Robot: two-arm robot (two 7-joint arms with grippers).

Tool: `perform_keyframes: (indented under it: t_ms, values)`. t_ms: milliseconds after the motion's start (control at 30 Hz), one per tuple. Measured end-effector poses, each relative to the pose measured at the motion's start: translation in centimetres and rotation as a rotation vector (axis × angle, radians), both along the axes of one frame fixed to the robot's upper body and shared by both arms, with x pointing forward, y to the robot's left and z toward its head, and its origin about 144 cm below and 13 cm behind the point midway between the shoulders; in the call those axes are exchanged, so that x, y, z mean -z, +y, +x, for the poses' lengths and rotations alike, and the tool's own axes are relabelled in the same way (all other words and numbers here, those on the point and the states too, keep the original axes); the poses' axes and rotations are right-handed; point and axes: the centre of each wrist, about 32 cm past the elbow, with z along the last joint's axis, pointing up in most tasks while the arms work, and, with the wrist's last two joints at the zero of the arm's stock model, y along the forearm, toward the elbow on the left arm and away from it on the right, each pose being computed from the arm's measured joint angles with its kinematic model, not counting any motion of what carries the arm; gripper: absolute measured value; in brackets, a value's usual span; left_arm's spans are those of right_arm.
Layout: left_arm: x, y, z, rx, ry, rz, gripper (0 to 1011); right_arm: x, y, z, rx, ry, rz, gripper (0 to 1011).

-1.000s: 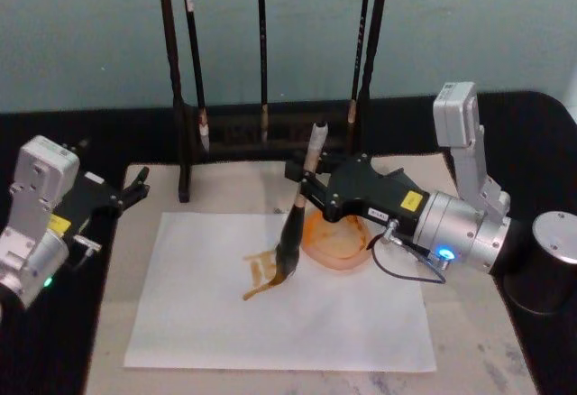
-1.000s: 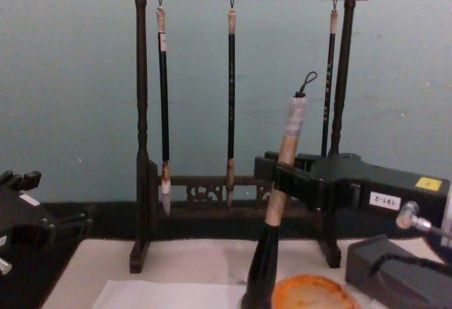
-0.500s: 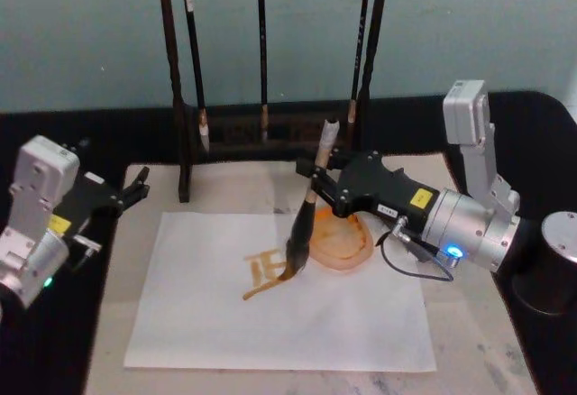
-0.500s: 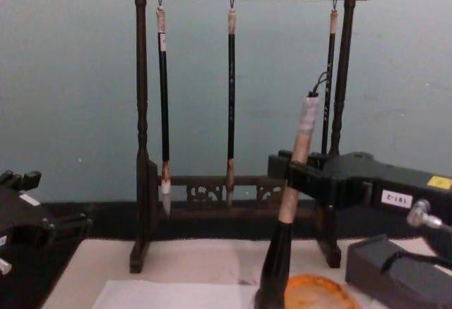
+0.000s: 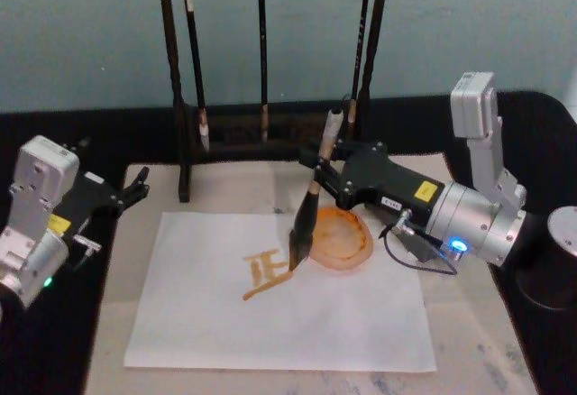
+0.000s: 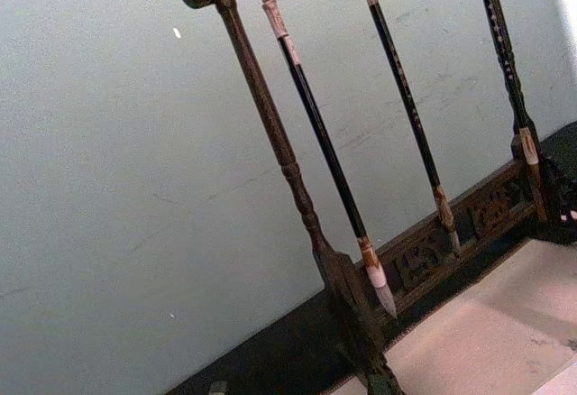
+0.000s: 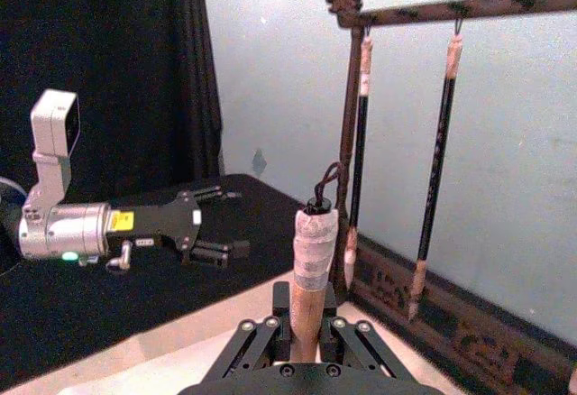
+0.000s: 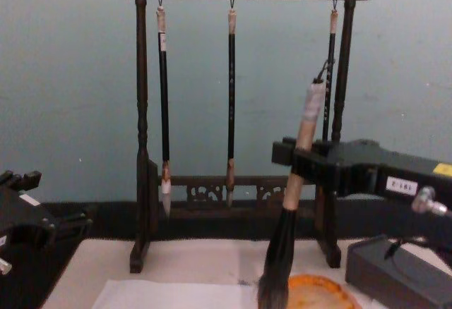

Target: Pick up the brush from the inkstone, write on the paper, then place the brush back to its original position.

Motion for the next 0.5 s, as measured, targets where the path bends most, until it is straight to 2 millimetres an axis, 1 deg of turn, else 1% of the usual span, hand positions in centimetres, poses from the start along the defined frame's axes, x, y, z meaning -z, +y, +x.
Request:
perform_keyframes:
  t_ms: [200, 500]
  values:
    - [0.0, 0.0, 0.0, 0.0, 0.0, 0.0, 1010, -0.7, -0.3, 0.1, 0.012, -0.028, 0.017, 165]
    - [0.0, 0.0, 0.0, 0.0, 0.0, 0.0, 1010, -1.8, -1.3, 0.6, 0.074, -0.075, 0.07, 165]
